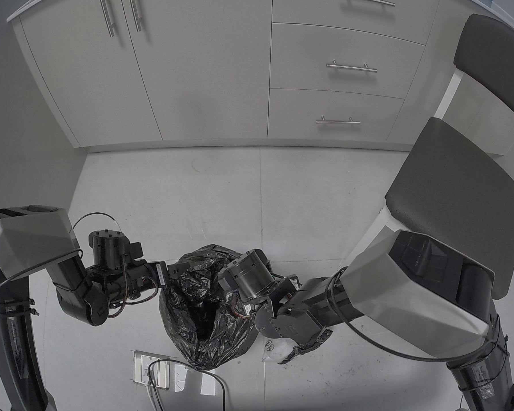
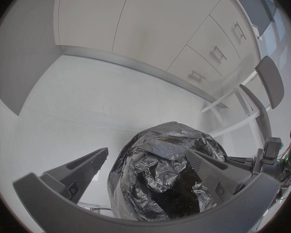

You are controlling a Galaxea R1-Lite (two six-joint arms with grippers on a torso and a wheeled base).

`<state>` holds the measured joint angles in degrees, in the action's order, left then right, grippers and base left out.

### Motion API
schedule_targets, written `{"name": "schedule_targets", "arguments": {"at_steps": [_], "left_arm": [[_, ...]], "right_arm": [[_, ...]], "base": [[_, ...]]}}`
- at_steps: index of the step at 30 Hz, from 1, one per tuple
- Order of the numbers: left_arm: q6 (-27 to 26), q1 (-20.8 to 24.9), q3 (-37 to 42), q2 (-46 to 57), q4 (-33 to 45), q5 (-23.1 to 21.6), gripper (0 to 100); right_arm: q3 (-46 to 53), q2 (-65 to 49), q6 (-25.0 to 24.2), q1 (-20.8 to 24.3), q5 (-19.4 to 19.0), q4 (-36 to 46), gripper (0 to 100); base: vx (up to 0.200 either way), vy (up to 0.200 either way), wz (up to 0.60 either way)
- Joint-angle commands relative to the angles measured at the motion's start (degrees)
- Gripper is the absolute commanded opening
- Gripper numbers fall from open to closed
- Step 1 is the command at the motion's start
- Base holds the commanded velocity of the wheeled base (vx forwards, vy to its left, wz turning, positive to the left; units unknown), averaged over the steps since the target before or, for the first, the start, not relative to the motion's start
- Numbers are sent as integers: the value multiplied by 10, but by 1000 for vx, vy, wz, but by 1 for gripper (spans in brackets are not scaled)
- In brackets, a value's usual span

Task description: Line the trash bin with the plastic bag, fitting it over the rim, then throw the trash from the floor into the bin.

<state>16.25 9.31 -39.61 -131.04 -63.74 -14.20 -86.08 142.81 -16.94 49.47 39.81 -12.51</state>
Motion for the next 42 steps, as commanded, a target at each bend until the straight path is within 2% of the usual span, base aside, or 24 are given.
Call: {"name": "schedule_targets", "arguments": {"at_steps": [1, 10, 19, 24, 29, 30, 32, 42], "left_arm": [[0, -3, 1, -1, 0, 1, 100], [0, -11, 0, -1, 0, 0, 100], [0, -14, -1, 0, -1, 0, 100], [0, -13, -2, 1, -1, 0, 100], [0, -13, -3, -1, -1, 0, 100], [0, -13, -3, -1, -1, 0, 100], [0, -13, -2, -1, 0, 0, 100], [0, -13, -1, -2, -1, 0, 100]], "right_arm": [[28, -10, -1, 0, 0, -1, 0], [93, -32, -15, 17, -6, -6, 0], [89, -28, -23, 13, -8, -9, 0], [86, -51, -21, 21, -49, -15, 0], [62, -58, -7, 30, -58, -13, 0], [61, -57, -5, 30, -58, -13, 100], [50, -54, 8, 30, -58, -16, 100], [8, -24, 10, 30, -58, -13, 100]], "base": [[0, 0, 0], [0, 0, 0], [0, 0, 0], [0, 0, 0], [0, 0, 0], [0, 0, 0], [0, 0, 0], [0, 0, 0]]}}
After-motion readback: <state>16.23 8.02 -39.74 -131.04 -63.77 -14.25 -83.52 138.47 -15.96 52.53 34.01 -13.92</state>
